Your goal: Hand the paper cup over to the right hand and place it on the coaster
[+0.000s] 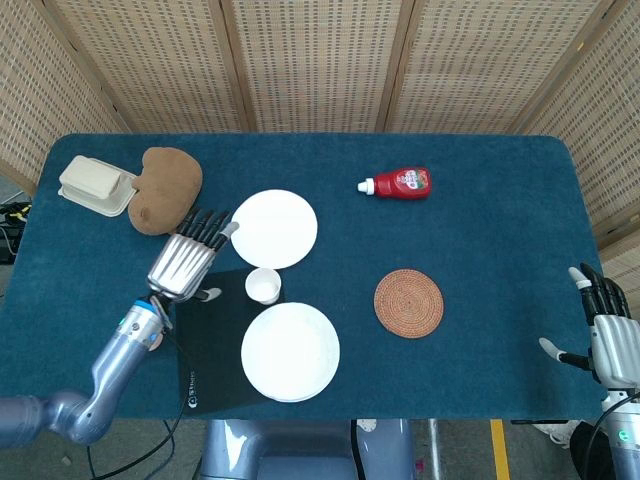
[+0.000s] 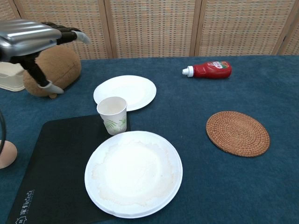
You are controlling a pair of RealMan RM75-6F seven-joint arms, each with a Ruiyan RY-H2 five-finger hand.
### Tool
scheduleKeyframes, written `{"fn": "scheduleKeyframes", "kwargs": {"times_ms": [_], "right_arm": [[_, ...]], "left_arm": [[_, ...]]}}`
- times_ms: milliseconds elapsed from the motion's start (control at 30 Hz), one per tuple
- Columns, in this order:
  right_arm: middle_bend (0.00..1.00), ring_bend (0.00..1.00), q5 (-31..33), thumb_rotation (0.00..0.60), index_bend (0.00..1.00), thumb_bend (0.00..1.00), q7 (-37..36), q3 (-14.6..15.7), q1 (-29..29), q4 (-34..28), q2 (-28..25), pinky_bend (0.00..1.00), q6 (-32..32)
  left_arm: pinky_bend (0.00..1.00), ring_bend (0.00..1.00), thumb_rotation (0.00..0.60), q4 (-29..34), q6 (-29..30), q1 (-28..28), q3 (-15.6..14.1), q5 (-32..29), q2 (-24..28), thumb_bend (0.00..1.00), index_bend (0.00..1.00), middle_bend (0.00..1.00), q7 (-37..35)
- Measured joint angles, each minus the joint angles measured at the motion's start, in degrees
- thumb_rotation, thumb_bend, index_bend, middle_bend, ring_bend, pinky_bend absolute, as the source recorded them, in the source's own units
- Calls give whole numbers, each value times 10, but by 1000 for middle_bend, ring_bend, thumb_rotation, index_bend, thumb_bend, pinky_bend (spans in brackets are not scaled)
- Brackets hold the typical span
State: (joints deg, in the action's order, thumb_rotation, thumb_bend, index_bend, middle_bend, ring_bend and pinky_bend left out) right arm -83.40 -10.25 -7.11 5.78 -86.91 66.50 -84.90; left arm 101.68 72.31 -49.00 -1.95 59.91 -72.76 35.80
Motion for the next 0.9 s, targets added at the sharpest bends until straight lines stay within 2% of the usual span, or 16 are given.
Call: {"fn": "scheduleKeyframes", "kwargs": {"times_ms": [167,400,667,900], "right_arm": [[0,0,-2,600,0,16,13,2,1,-5,1,0,2],[0,0,-8,600,0,16,24,5,2,-11,2,0,1],[0,0,-19,600,0,17,44,9,5,-19,4,0,0],[0,0,-28,600,0,16,71,14,8,-30,7,0,1]], "left_arm": [[0,0,600,-11,65,70,-23,82,22,9,0,0,-73],[0,0,600,-53,159,165,-44,154,24,33,0,0,-146],[0,0,600,-128,248,271,-63,180,11,38,0,0,-205],[0,0,600,-197,292,353,-69,199,-6,49,0,0,-267]]}}
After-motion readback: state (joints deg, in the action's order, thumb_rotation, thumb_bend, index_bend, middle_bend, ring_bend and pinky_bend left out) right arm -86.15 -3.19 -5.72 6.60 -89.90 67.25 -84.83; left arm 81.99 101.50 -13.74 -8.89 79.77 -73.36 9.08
